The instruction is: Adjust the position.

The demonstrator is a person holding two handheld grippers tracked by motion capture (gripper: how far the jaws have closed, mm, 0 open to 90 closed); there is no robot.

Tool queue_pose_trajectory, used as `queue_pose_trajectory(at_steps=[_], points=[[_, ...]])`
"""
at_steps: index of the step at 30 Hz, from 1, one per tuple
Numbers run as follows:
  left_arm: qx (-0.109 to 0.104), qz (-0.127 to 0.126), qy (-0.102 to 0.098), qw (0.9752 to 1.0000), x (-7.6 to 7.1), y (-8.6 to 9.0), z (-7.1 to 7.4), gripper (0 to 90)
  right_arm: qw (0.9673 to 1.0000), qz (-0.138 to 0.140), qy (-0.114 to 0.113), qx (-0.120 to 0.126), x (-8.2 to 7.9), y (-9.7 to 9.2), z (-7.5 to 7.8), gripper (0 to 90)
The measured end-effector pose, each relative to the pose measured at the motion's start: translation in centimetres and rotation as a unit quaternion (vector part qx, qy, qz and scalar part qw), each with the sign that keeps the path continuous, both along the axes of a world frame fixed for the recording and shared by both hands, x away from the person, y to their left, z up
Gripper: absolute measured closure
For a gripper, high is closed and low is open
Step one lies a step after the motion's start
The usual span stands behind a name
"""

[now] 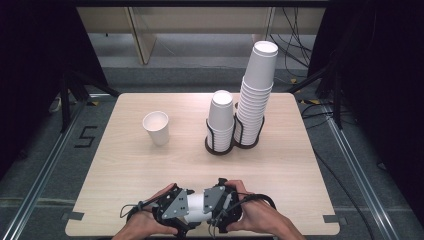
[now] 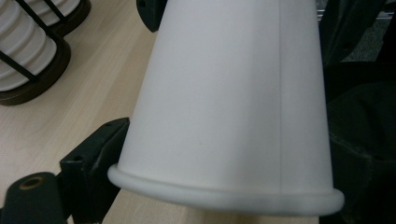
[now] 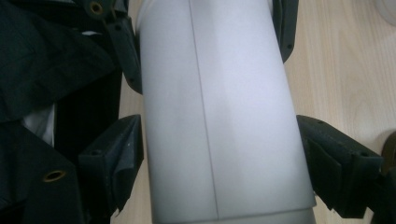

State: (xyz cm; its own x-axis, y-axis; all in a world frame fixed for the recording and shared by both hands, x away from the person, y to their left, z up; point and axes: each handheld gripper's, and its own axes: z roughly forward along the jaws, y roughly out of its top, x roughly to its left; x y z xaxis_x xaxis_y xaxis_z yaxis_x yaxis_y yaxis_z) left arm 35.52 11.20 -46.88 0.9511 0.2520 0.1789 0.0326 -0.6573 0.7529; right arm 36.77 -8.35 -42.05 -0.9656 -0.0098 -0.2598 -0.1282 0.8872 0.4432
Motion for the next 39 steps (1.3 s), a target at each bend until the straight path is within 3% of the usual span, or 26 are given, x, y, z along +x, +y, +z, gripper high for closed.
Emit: queue_pose_trajectory(at_steps=[2,4,6,7,9,11,13,14,17,18,19,21,23,25,27,28,29,30,33,39], points=[[0.002,-0.008,0.003,1.0,0.0,0.0,0.1,11.1,1.0,0.002,-0.005,-0.008,0.0,0.0,-0.2,18.6],[0.009,-0.008,-0.006,0.9999,-0.1,0.0,0.1,11.1,0.9999,0.011,0.002,-0.009,0.1,0.1,-0.4,19.1],[0.001,-0.008,-0.004,1.0,-0.2,-0.1,0.0,11.2,0.9998,0.01,-0.005,-0.018,0.1,0.1,-0.5,20.6],[0.004,-0.013,-0.003,0.9999,-0.1,0.0,0.1,11.2,0.9995,-0.012,0.012,-0.027,-0.2,0.0,-0.7,20.4],[0.004,-0.014,-0.005,0.9999,-0.2,-0.1,0.1,11.0,0.9994,-0.006,0.014,-0.032,-0.2,0.0,-1.0,23.0],[-0.015,-0.015,-0.002,0.9998,-0.1,0.1,-0.1,9.3,0.9996,0.0,0.013,-0.027,0.0,-0.1,-1.0,22.9],[-0.046,-0.016,0.004,0.9988,0.1,0.3,-0.2,7.7,0.9993,-0.003,0.031,-0.021,0.3,-0.4,-0.9,22.8],[-0.057,-0.011,-0.002,0.9983,0.2,0.5,-0.2,6.9,0.9994,0.013,0.029,-0.011,0.8,-0.6,-0.8,22.7],[-0.117,0.0,0.011,0.9931,0.6,1.1,-0.2,3.2,0.9987,0.005,0.048,0.016,1.2,-1.3,-0.6,22.7],[-0.139,0.003,0.014,0.9902,0.7,1.3,-0.2,2.9,0.9977,0.011,0.058,0.032,1.5,-1.6,-0.5,22.7],[-0.167,0.008,0.019,0.9857,0.8,1.5,-0.2,2.6,0.9965,0.016,0.065,0.05,1.8,-2.0,-0.4,22.7],[-0.187,0.007,0.022,0.982,0.9,1.7,-0.2,2.1,0.9922,0.024,0.084,0.089,2.4,-2.7,-0.3,22.7],[-0.208,0.007,0.023,0.9778,0.9,1.7,-0.1,0.0,0.9901,0.03,0.082,0.11,2.7,-3.0,-0.3,22.6],[-0.226,0.003,0.021,0.9738,0.7,1.7,-0.1,0.2,0.9864,0.031,0.1,0.127,2.6,-3.1,-0.3,22.6],[-0.229,0.003,0.011,0.9734,0.6,1.7,0.1,0.0,0.9843,0.035,0.104,0.138,2.8,-3.1,-0.4,22.6],[-0.237,0.0,0.01,0.9715,0.6,1.7,0.0,0.0,0.9835,0.036,0.105,0.143,2.8,-3.1,-0.4,22.6],[-0.237,0.003,0.011,0.9713,0.6,1.8,0.2,0.0,0.9807,0.037,0.118,0.151,2.8,-3.1,-0.4,22.6],[-0.247,-0.001,0.01,0.969,0.6,1.8,0.1,0.0,0.9797,0.038,0.119,0.157,2.8,-3.1,-0.4,22.6],[-0.242,-0.003,0.012,0.9701,0.6,1.9,0.2,4.3,0.9784,0.035,0.121,0.164,2.9,-3.2,-0.4,22.5],[-0.225,-0.009,0.013,0.9742,0.7,1.9,0.4,7.5,0.9788,0.027,0.128,0.157,3.0,-3.2,-0.8,21.5]])
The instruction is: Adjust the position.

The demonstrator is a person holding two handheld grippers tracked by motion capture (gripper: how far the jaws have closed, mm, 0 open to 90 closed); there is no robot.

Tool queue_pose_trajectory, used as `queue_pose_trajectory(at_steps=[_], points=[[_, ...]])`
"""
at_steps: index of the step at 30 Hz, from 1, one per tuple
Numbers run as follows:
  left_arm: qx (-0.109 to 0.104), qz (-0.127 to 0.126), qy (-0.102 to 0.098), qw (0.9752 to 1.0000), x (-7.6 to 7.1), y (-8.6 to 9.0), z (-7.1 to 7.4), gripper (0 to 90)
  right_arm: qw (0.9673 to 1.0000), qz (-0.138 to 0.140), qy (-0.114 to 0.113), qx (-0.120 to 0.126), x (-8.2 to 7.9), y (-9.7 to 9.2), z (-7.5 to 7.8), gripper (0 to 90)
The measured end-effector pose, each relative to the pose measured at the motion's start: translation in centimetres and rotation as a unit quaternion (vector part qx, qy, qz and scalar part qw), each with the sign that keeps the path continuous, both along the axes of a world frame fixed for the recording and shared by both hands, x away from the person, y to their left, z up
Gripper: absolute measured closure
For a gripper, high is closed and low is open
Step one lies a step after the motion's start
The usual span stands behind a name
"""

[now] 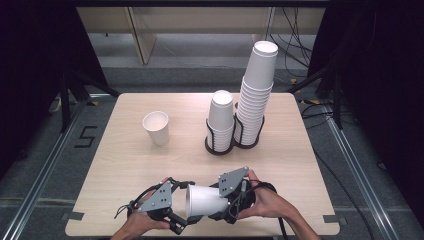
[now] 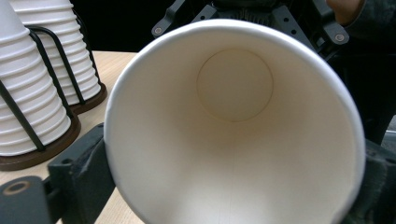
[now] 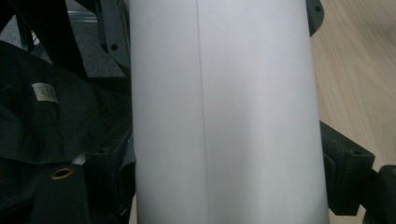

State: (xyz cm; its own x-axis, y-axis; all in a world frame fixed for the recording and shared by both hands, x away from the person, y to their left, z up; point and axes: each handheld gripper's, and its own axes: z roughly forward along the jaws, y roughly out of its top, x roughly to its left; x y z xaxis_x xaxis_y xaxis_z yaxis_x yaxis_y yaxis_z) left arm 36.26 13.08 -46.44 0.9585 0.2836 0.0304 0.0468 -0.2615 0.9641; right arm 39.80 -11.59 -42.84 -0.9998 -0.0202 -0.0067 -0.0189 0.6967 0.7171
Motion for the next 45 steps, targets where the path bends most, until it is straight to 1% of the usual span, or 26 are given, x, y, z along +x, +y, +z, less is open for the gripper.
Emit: queue_pose_trajectory(at_steps=[2,3,6,7,9,10,12,16,17,19,20,21,23,26,27,29,31,33,34,36,38,39,40,41,42,45], points=[[-0.001,0.0,-0.002,1.0,0.2,0.0,-0.1,8.7,0.9998,-0.011,-0.014,-0.012,0.1,0.0,0.0,19.4],[0.012,0.006,0.0,0.9999,0.1,0.1,0.1,8.9,0.9995,-0.018,-0.02,-0.017,0.1,0.0,0.1,18.9],[0.029,0.015,0.002,0.9995,0.2,0.2,0.1,9.2,0.9983,-0.024,-0.039,-0.035,-0.3,0.1,0.5,17.1],[0.028,0.016,0.006,0.9995,0.3,0.0,0.1,9.3,0.9976,-0.028,-0.047,-0.042,-0.5,0.2,0.6,17.6],[0.048,0.023,0.009,0.9985,0.3,0.1,0.2,9.3,0.9947,-0.026,-0.076,-0.064,-0.7,0.5,0.8,17.4],[0.05,0.02,0.009,0.9985,0.3,0.0,0.2,9.3,0.9933,-0.025,-0.087,-0.072,-0.9,0.7,0.9,17.5],[0.06,0.026,0.013,0.9978,0.1,-0.2,0.3,9.3,0.9916,-0.029,-0.098,-0.08,-1.4,1.1,0.9,17.5],[0.072,0.029,0.015,0.9969,0.0,-0.4,0.2,9.4,0.9879,-0.061,-0.094,-0.108,-2.2,1.5,0.8,18.9],[0.073,0.028,0.015,0.9968,0.0,-0.5,0.2,9.4,0.9885,-0.044,-0.104,-0.1,-1.9,1.7,0.8,19.2],[0.077,0.029,0.016,0.9965,0.1,-0.5,0.2,9.4,0.9887,-0.031,-0.11,-0.098,-1.8,1.8,0.6,19.1],[0.076,0.029,0.017,0.9965,0.1,-0.5,0.1,9.4,0.9889,-0.04,-0.098,-0.104,-2.0,1.8,0.6,19.2],[0.077,0.03,0.019,0.9964,0.0,-0.5,0.2,9.4,0.9881,-0.031,-0.11,-0.102,-1.9,1.9,0.6,19.1],[0.086,0.03,0.018,0.9957,0.0,-0.5,0.3,9.4,0.988,-0.04,-0.108,-0.104,-2.0,2.0,0.5,19.3],[0.094,0.031,0.02,0.9948,-0.1,-0.7,0.3,9.3,0.9866,-0.026,-0.117,-0.111,-2.0,2.3,0.4,19.2],[0.095,0.03,0.022,0.9948,-0.2,-0.7,0.3,9.4,0.9867,-0.033,-0.114,-0.111,-2.2,2.4,0.3,19.2],[0.096,0.03,0.022,0.9947,-0.3,-0.8,0.4,9.3,0.9865,-0.024,-0.118,-0.111,-2.2,2.5,0.3,19.9],[0.096,0.028,0.019,0.9948,-0.2,-0.8,0.4,9.2,0.9875,-0.03,-0.108,-0.111,-2.3,2.5,0.2,20.1],[0.087,0.027,0.028,0.9955,-0.2,-0.8,0.3,8.8,0.9878,-0.041,-0.101,-0.111,-2.4,2.4,0.2,20.4],[0.084,0.026,0.029,0.9957,-0.2,-0.8,0.3,8.4,0.9883,-0.019,-0.108,-0.105,-2.1,2.5,0.2,20.3],[0.071,0.026,0.033,0.9966,-0.1,-0.6,0.3,7.4,0.9898,-0.024,-0.102,-0.097,-2.0,2.4,0.2,20.4],[0.049,0.027,0.033,0.9979,0.0,-0.5,0.2,6.5,0.9918,-0.032,-0.089,-0.087,-1.9,2.2,0.1,20.7],[0.038,0.029,0.034,0.9983,0.1,-0.4,0.2,6.3,0.9927,-0.025,-0.087,-0.08,-1.7,2.2,0.1,20.9],[0.024,0.032,0.041,0.9984,0.1,-0.3,0.2,5.9,0.9943,-0.034,-0.07,-0.073,-1.7,2.0,0.1,20.9],[0.004,0.031,0.046,0.9985,0.2,-0.3,0.1,5.3,0.9955,-0.03,-0.067,-0.06,-1.4,1.8,0.1,21.0],[-0.002,0.038,0.052,0.9979,0.2,-0.1,0.2,4.0,0.9967,-0.022,-0.064,-0.045,-1.0,1.7,0.1,21.1],[-0.051,0.042,0.072,0.9952,0.5,0.2,0.0,2.0,0.9991,-0.031,-0.028,0.003,-0.5,1.0,0.2,21.3]])
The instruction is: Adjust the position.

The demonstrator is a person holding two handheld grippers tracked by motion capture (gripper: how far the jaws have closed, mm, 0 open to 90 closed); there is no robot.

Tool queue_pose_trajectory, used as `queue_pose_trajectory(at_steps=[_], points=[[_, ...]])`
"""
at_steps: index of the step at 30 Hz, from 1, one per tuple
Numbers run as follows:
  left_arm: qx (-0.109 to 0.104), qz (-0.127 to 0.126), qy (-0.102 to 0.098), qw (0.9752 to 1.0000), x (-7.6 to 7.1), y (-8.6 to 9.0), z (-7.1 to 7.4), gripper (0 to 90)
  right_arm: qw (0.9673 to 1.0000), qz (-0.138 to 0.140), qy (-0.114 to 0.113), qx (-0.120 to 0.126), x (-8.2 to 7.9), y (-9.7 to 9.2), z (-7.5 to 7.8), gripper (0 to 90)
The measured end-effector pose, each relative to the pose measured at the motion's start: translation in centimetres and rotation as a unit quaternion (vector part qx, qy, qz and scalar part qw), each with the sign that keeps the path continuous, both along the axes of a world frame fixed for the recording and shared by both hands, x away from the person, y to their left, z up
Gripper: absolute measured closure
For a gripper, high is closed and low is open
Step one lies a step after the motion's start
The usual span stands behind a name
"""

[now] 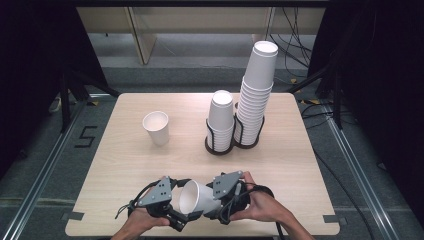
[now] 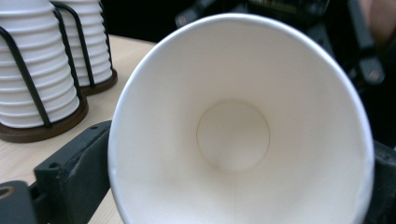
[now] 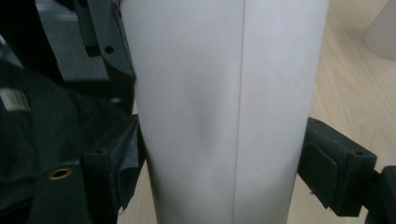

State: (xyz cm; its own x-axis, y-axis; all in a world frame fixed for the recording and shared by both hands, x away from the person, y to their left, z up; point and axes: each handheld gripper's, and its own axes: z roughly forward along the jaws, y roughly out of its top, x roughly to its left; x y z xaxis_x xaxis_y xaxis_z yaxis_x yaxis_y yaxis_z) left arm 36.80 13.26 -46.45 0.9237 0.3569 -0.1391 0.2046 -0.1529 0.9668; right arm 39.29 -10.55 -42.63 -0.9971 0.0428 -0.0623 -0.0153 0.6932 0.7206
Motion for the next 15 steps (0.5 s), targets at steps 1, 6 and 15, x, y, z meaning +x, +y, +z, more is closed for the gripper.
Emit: queue_pose_trajectory(at_steps=[1,6,15], points=[[-0.016,0.006,0.008,0.9998,0.02,0.06,-0.1,0.9,0.9999,-0.002,0.008,0.011,0.08,-0.13,0.04,21.3],[-0.062,0.022,0.012,0.9978,0.04,0.06,-0.13,0.0,0.9967,-0.005,0.041,0.07,0.67,-0.56,-0.03,21.2],[-0.056,0.022,-0.002,0.9982,-0.05,0.1,0.25,7.5,0.9945,-0.016,0.05,0.09,1.01,-0.77,-0.22,20.6]])
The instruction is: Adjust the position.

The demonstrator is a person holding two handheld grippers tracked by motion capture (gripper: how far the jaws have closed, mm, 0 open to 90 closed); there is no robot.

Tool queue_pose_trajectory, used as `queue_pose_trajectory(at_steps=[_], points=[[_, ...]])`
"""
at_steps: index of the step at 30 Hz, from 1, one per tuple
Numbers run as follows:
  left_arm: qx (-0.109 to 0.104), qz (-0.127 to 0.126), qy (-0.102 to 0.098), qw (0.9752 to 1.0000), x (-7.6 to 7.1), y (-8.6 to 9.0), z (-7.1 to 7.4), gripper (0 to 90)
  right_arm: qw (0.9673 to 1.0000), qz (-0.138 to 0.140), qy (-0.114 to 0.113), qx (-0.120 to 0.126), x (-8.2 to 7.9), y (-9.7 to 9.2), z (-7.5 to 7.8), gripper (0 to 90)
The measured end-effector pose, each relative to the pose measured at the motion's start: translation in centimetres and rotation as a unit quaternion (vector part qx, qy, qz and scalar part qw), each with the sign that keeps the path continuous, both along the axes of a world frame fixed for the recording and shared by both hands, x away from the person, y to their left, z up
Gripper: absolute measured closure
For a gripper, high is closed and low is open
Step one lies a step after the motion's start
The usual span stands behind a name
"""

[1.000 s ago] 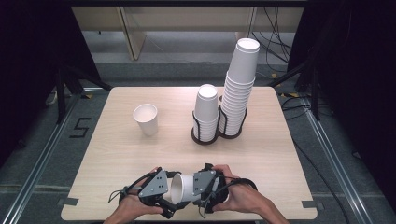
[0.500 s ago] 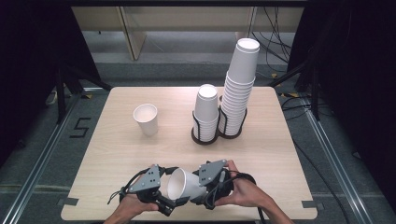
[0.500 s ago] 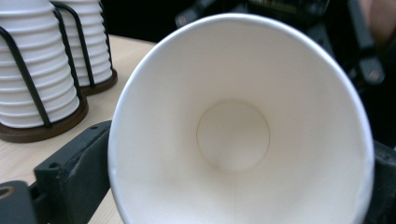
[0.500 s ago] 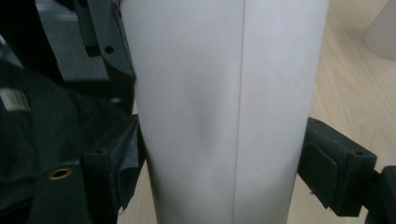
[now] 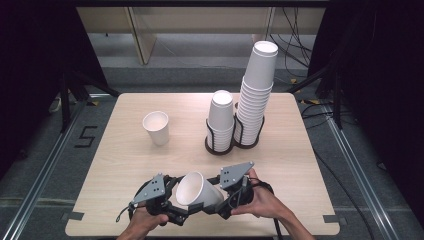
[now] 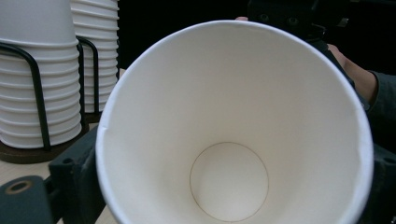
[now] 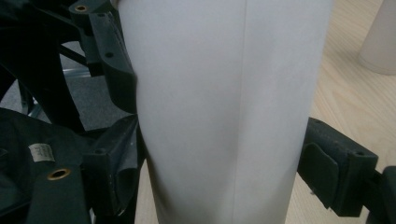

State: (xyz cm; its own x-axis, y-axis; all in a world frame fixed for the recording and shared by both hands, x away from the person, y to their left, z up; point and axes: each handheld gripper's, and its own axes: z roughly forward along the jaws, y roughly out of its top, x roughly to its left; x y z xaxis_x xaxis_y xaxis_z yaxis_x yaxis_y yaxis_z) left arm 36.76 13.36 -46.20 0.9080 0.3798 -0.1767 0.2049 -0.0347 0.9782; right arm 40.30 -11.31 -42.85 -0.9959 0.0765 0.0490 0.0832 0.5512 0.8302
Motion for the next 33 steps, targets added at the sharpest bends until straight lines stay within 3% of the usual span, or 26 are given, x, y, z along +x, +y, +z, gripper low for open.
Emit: queue_pose_trajectory(at_steps=[5,12,13,14,17,23,28,33], points=[[0.014,0.007,-0.005,0.9999,0.0,0.0,0.0,10.2,0.9997,-0.013,0.006,-0.022,-0.1,0.3,-0.5,19.7],[0.035,0.028,-0.017,0.9988,0.0,0.1,0.3,11.4,0.997,-0.035,-0.016,-0.067,-0.2,0.5,-0.8,19.4],[0.029,0.026,-0.019,0.9991,0.0,0.0,0.2,11.4,0.9968,-0.036,-0.018,-0.07,-0.3,0.5,-0.8,19.0],[0.041,0.032,-0.017,0.9985,-0.1,0.1,0.3,11.5,0.9964,-0.036,-0.019,-0.074,-0.4,0.6,-0.9,18.6],[0.043,0.031,-0.015,0.9985,-0.1,0.0,0.3,11.5,0.9954,-0.041,-0.025,-0.082,-0.6,0.9,-1.0,19.9],[0.044,0.031,-0.015,0.9984,-0.3,-0.3,0.1,9.1,0.996,-0.029,-0.019,-0.082,-0.6,1.0,-1.5,23.7],[0.038,0.028,-0.021,0.9987,-0.4,-0.6,0.0,10.2,0.9983,-0.016,0.004,-0.056,-0.3,1.1,-2.3,23.9],[0.028,0.023,-0.021,0.9991,-0.4,-0.5,0.1,11.7,0.9989,-0.011,0.012,-0.045,-0.5,1.3,-2.4,23.9]])
